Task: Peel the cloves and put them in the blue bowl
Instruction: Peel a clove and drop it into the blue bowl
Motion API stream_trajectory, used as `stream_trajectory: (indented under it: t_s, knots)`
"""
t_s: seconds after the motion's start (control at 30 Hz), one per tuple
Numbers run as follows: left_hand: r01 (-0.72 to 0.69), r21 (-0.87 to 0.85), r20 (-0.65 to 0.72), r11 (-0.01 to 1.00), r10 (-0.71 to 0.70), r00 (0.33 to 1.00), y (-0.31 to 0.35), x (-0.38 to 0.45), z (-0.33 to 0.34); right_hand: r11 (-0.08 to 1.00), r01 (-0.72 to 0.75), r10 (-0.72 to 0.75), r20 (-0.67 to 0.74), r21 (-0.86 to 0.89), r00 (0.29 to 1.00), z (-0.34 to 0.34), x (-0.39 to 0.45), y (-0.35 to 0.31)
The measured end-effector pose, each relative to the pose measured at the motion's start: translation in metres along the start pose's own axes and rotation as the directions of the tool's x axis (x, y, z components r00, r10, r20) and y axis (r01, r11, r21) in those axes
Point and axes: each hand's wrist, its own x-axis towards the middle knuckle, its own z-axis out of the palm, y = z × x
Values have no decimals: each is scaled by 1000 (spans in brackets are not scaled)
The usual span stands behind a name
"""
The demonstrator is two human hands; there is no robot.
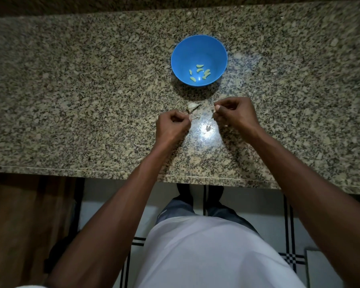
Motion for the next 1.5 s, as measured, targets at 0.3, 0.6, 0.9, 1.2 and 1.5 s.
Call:
stream_trajectory:
  t_s: [0.3, 0.6, 0.9, 1.2, 1.5]
  knots:
    - [-242, 346, 66, 907, 234, 970, -9, 4, -6, 852, 229, -240, 37, -470, 970, -7, 18, -5]
    - [-301, 470, 17, 830, 333, 943, -22, 14, -11, 706, 459, -385, 252, -539, 888, 24, -9, -14]
    - [-528, 451, 294, 720, 438, 849, -35, -6, -9, 675, 518, -404, 325, -526, 855, 52, -37, 4]
    - [-422, 542, 177, 727, 392, 903, -32, -4, -12, 783, 245, -267, 46, -572, 963, 28, -60, 14]
    - [-360, 279, 75, 890, 354, 932, -38, -31, -9, 834, 247, -237, 83, -494, 968, 49, -65, 14]
